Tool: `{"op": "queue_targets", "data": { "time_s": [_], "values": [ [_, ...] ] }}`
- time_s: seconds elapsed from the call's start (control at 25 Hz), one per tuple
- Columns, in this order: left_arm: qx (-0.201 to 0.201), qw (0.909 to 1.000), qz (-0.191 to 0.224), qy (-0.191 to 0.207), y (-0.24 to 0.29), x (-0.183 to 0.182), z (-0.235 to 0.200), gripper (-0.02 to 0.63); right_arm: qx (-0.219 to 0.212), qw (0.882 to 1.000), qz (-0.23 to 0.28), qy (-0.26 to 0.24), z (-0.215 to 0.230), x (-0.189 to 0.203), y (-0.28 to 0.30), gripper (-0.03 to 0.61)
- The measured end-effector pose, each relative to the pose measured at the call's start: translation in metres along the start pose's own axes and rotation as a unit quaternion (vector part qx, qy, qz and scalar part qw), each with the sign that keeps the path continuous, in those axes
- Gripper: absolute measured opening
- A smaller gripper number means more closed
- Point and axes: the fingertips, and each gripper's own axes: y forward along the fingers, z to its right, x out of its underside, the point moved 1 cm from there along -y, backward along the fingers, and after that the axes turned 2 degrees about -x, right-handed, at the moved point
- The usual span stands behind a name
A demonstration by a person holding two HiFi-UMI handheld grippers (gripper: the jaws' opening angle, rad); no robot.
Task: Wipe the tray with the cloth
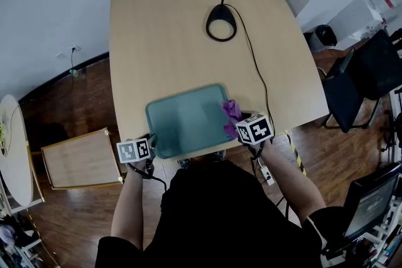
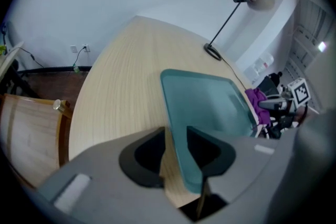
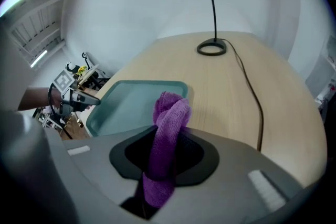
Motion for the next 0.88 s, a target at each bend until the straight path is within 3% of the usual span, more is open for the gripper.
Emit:
{"op": "queue_targets", "data": {
  "time_s": [0.24, 0.36, 0.72, 0.88],
  "values": [
    [0.002, 0.9976, 0.032, -0.061, -0.028, 0.026, -0.011, 0.146, 0.064, 0.997, 0.013, 0.046, 0.084, -0.007, -0.024, 0.086],
    [-0.008, 0.9968, 0.035, -0.071, -0.037, 0.039, -0.017, 0.140, 0.081, 0.995, 0.005, 0.060, 0.114, -0.002, -0.031, 0.086],
    [-0.030, 0.9955, 0.047, -0.077, -0.067, 0.051, -0.011, 0.135, 0.060, 0.995, -0.029, 0.076, 0.115, 0.002, 0.006, 0.097],
    [-0.040, 0.9938, 0.069, -0.077, -0.086, 0.051, 0.005, 0.133, 0.071, 0.995, -0.024, 0.069, 0.118, 0.004, 0.012, 0.126]
  ]
}}
